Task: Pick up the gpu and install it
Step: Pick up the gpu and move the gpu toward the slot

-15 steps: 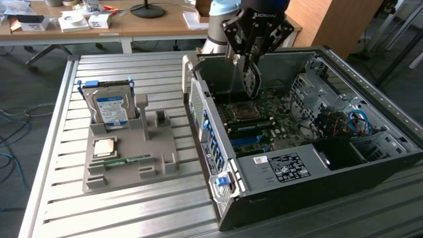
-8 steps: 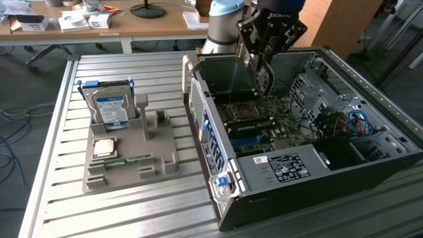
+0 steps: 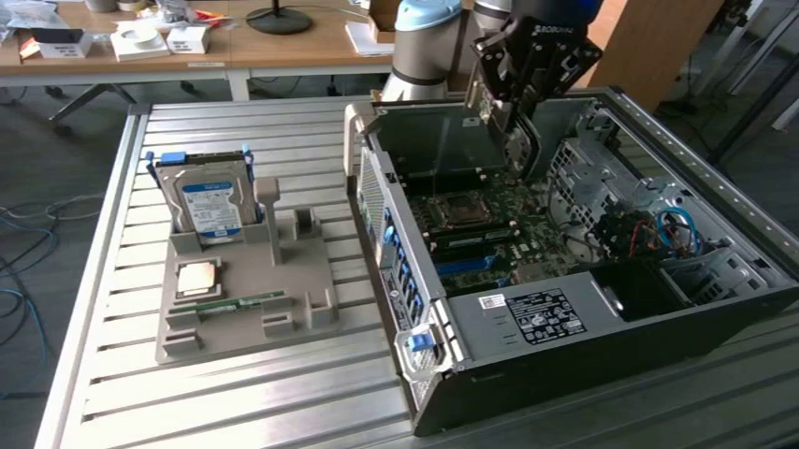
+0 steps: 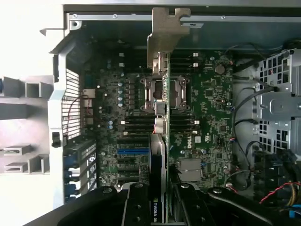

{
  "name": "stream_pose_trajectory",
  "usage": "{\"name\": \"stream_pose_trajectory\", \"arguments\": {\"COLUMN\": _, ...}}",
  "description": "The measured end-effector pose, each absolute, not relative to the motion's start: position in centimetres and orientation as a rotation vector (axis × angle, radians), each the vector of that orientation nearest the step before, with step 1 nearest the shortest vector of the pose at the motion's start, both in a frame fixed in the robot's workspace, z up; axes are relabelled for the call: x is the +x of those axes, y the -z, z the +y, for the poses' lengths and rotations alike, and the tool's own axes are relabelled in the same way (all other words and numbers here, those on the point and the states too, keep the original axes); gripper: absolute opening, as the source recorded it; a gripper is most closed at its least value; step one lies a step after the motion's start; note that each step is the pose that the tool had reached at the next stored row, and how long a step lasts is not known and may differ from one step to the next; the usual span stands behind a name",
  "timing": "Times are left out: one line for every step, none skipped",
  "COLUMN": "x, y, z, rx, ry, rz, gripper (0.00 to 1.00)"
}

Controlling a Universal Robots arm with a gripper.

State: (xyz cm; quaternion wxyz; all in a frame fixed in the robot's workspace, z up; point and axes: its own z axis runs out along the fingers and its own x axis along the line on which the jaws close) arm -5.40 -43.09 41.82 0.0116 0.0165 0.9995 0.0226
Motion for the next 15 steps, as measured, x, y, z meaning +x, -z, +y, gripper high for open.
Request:
{"name": "stream_pose_trajectory", "arguments": {"x": -5.1, "y": -41.8, "z": -43.1, "rx": 0.051, "ry": -0.07, "rz": 3.117, "gripper": 0.26}}
{"name": "stream_pose_trajectory", "arguments": {"x": -4.7, "y": -41.8, "z": -43.1, "rx": 0.051, "ry": -0.07, "rz": 3.117, "gripper": 0.26}}
{"name": "stream_pose_trajectory", "arguments": {"x": -4.4, "y": -41.8, "z": -43.1, "rx": 0.051, "ry": -0.071, "rz": 3.117, "gripper": 0.26}}
{"name": "stream_pose_trajectory", "arguments": {"x": -4.1, "y": -41.8, "z": -43.1, "rx": 0.052, "ry": -0.071, "rz": 3.117, "gripper": 0.26}}
{"name": "stream_pose_trajectory", "arguments": {"x": -3.7, "y": -41.8, "z": -43.1, "rx": 0.051, "ry": -0.071, "rz": 3.117, "gripper": 0.26}}
{"name": "stream_pose_trajectory", "arguments": {"x": -3.4, "y": -41.8, "z": -43.1, "rx": 0.051, "ry": -0.071, "rz": 3.117, "gripper": 0.26}}
{"name": "stream_pose_trajectory", "arguments": {"x": -3.0, "y": -41.8, "z": -43.1, "rx": 0.051, "ry": -0.071, "rz": 3.117, "gripper": 0.26}}
{"name": "stream_pose_trajectory", "arguments": {"x": -2.6, "y": -41.8, "z": -43.1, "rx": 0.051, "ry": -0.071, "rz": 3.117, "gripper": 0.26}}
{"name": "stream_pose_trajectory", "arguments": {"x": -2.3, "y": -41.8, "z": -43.1, "rx": 0.051, "ry": -0.071, "rz": 3.117, "gripper": 0.26}}
{"name": "stream_pose_trajectory", "arguments": {"x": -1.9, "y": -41.8, "z": -43.1, "rx": 0.051, "ry": -0.071, "rz": 3.117, "gripper": 0.26}}
{"name": "stream_pose_trajectory", "arguments": {"x": -1.5, "y": -41.8, "z": -43.1, "rx": 0.051, "ry": -0.071, "rz": 3.117, "gripper": 0.26}}
{"name": "stream_pose_trajectory", "arguments": {"x": -1.1, "y": -41.8, "z": -43.1, "rx": 0.051, "ry": -0.072, "rz": 3.117, "gripper": 0.26}}
{"name": "stream_pose_trajectory", "arguments": {"x": -0.8, "y": -41.8, "z": -43.1, "rx": 0.051, "ry": -0.072, "rz": 3.117, "gripper": 0.26}}
{"name": "stream_pose_trajectory", "arguments": {"x": -0.3, "y": -41.8, "z": -43.1, "rx": 0.051, "ry": -0.072, "rz": 3.117, "gripper": 0.26}}
{"name": "stream_pose_trajectory", "arguments": {"x": 0.0, "y": -41.8, "z": -43.1, "rx": 0.052, "ry": -0.072, "rz": 3.117, "gripper": 0.26}}
